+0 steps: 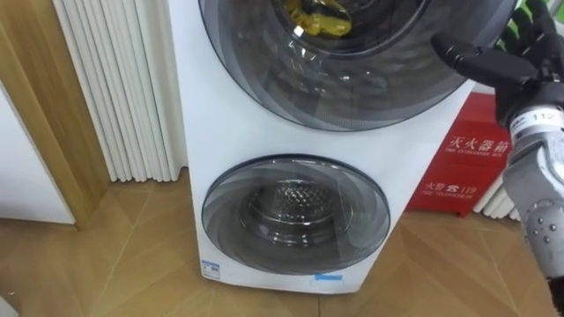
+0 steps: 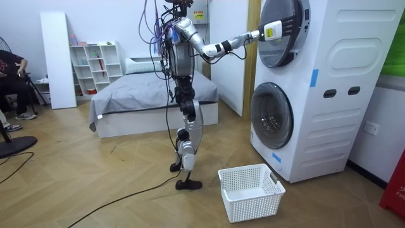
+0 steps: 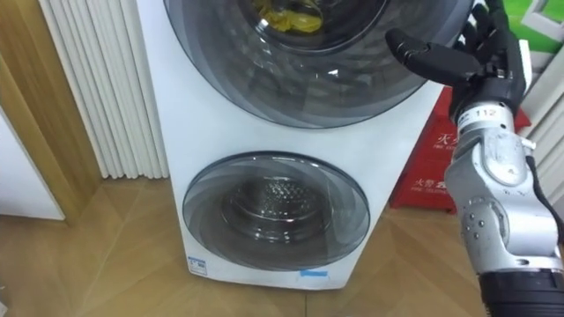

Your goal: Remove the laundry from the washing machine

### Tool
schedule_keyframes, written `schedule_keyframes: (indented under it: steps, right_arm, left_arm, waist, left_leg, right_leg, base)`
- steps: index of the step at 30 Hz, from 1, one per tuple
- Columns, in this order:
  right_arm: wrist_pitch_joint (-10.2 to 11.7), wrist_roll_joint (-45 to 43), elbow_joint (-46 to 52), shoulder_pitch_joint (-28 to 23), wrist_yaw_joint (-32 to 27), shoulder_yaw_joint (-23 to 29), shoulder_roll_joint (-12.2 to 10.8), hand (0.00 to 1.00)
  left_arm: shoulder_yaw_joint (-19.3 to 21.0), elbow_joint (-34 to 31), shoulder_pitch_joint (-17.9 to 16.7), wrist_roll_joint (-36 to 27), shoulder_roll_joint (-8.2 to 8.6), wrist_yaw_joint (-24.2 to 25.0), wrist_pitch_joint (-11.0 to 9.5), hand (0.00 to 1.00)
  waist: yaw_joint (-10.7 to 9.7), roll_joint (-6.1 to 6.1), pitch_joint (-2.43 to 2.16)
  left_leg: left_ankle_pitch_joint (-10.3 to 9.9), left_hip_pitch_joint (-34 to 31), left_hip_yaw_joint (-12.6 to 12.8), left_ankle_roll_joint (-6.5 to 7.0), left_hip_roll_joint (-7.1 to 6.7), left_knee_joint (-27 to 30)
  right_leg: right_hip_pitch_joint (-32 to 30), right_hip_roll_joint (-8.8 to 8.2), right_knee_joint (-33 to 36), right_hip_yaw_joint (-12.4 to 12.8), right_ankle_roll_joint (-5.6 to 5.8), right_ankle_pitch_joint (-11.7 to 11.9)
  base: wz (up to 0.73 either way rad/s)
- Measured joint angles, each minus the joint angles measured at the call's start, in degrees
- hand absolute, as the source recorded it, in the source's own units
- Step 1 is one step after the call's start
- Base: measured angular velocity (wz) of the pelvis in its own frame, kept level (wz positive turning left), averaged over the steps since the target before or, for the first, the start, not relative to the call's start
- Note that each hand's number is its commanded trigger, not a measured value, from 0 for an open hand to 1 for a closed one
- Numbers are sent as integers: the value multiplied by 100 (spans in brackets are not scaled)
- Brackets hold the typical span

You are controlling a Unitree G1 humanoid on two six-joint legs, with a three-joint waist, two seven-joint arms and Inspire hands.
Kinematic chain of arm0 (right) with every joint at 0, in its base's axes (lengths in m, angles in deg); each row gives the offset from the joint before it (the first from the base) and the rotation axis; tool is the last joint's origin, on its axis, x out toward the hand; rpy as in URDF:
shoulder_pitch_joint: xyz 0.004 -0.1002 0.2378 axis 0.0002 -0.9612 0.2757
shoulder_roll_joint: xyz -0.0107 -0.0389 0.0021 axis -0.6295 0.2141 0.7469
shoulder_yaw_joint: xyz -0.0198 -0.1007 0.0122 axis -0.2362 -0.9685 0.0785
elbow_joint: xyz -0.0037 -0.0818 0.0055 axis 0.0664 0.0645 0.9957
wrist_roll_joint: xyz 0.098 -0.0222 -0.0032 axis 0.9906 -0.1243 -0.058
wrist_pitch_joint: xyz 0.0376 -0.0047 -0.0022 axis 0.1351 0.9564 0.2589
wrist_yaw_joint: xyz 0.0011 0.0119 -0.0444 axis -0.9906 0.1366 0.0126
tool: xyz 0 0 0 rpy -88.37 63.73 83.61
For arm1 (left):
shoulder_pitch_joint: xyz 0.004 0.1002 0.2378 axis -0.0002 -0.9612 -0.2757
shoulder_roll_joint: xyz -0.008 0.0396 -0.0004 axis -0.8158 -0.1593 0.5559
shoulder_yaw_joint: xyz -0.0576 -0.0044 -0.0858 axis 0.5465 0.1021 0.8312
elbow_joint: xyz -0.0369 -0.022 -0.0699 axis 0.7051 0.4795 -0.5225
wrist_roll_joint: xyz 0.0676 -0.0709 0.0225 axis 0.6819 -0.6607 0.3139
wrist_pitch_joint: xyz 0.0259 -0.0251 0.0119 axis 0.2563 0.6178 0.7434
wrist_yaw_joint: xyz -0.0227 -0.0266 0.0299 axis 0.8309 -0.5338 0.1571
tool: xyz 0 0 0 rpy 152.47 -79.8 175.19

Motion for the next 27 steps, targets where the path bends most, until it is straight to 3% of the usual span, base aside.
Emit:
schedule_keyframes:
  steps: [5,9,21,27]
  right_arm:
    - [-61,-44,-2,67,-25,0,47,0]
    - [-92,-39,-246,280,-13,-12,96,0]
    - [-109,-162,-713,622,2,-68,100,0]
    - [-121,-751,-647,588,45,-462,198,0]
  left_arm:
    - [-68,-43,-11,35,-71,3,37,0]
    - [-83,-53,-9,361,-71,27,49,0]
    - [-84,-58,14,513,-72,177,126,0]
    - [-95,-54,12,511,-74,177,105,0]
  waist:
    - [17,-26,-4]
    - [54,-23,-2]
    - [84,-24,-1]
    - [136,-16,3]
  left_leg:
    - [1,-60,-25,-1,-4,8]
    - [2,-90,-20,-4,0,16]
    - [2,-93,0,-4,9,15]
    - [3,-39,5,-5,19,5]
  right_leg:
    - [-49,5,3,-55,-8,5]
    - [-76,8,1,-61,-16,10]
    - [-78,17,-11,-98,-17,11]
    - [-96,42,-12,-16,-30,18]
  base:
    - [1]
    - [0]
    - [0]
    - [-14]
